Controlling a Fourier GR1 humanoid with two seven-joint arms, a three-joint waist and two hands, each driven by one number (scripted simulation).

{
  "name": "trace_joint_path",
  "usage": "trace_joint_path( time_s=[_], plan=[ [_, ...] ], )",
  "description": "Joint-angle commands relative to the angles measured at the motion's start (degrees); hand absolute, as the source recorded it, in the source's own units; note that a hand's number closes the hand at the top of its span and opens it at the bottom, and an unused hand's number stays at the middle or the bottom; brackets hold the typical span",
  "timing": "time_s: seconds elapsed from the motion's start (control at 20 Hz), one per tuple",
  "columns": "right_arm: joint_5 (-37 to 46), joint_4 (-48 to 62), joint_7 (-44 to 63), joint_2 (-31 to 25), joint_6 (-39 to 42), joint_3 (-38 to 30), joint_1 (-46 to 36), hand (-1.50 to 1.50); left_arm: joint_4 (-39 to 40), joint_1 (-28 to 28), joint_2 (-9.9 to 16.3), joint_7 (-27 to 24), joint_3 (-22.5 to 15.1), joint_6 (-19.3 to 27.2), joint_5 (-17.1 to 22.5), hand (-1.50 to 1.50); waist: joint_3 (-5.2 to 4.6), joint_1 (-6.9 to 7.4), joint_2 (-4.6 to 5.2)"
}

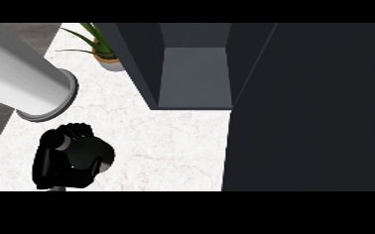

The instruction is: Pick up the wine, place it into the cabinet and close the cabinet

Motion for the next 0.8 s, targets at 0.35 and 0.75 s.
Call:
trace_joint_path(
  time_s=[0.35, 0.75],
  plan=[
    [-2.71, -4.49, 1.99, 2.13, -1.72, 1.42, -0.60, -1.50, -25.68, 0.52, -5.60, 23.76, -10.93, 7.93, 1.70, 1.50, -0.02, -0.26, 0.07],
    [-4.22, -0.02, -0.35, 0.85, 0.83, -0.53, -1.58, -1.50, -34.60, -2.48, -5.68, 36.11, -19.63, 14.83, 1.65, 1.50, -0.03, -0.17, 0.18]
  ],
)
